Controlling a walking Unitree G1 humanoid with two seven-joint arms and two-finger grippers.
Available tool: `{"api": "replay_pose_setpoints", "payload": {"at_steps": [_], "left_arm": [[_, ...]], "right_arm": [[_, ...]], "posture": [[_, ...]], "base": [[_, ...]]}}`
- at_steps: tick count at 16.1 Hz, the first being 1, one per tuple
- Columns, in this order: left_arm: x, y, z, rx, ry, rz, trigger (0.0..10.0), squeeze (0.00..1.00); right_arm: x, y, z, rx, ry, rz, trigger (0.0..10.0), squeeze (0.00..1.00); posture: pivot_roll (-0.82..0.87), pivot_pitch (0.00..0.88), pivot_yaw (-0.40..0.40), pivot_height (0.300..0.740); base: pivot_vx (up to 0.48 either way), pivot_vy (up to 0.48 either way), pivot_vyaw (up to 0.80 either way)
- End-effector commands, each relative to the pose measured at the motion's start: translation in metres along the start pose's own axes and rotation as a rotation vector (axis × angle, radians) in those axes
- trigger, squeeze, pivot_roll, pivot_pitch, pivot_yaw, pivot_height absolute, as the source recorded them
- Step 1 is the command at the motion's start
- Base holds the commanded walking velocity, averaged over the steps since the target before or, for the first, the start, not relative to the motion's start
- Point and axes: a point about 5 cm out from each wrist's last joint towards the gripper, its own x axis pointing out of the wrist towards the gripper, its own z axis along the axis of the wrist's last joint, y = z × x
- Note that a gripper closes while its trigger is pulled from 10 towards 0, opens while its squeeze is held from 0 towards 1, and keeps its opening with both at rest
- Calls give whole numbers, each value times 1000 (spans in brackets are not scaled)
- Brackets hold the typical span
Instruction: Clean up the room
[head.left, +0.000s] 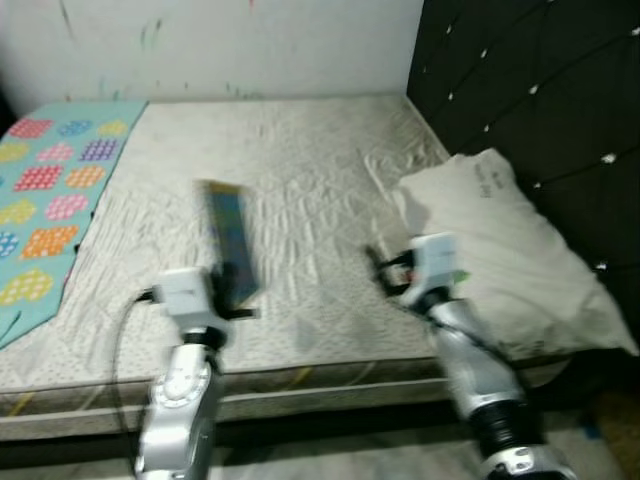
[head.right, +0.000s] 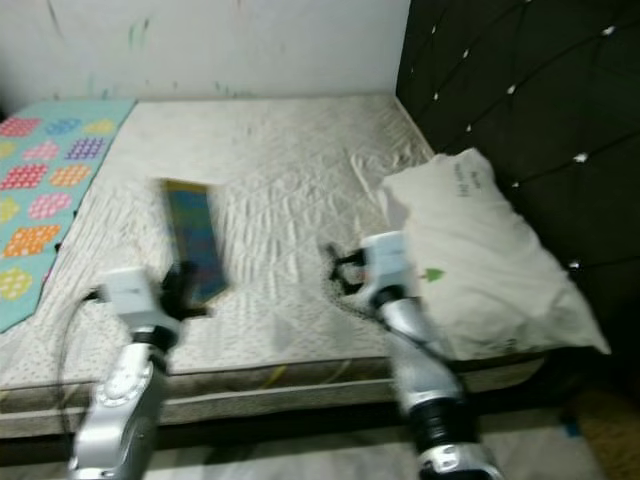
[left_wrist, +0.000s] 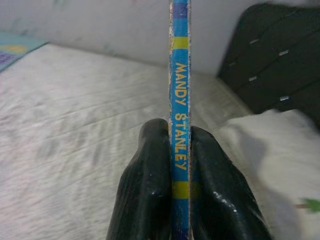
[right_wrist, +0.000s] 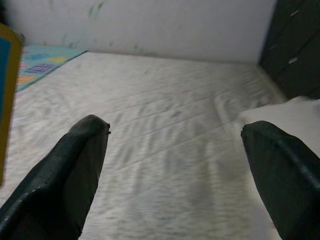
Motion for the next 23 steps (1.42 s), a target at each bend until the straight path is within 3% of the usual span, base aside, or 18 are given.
{"api": "replay_pose_setpoints", "payload": {"at_steps": [1, 6, 20, 23], "left_arm": [[1, 6, 10, 1, -54, 25, 10000, 0], [-1, 1, 15, -4, -99, -45, 10000, 0], [-1, -1, 15, -13, -95, -72, 10000, 0], [0, -1, 14, -12, -91, -76, 10000, 0]], "right_arm": [[4, 10, 6, 9, -26, 23, 10000, 0], [4, 10, 5, 3, -23, 23, 10000, 0], [4, 10, 5, -1, -29, 16, 10000, 0], [4, 9, 4, -2, -28, 15, 10000, 0]], "posture": [[-104, 0, 21, 740], [-106, 0, 20, 740], [-106, 0, 27, 740], [-106, 0, 29, 740]], "base": [[0, 0, 0], [55, 0, 0], [304, 0, 0], [0, 0, 0]]}}
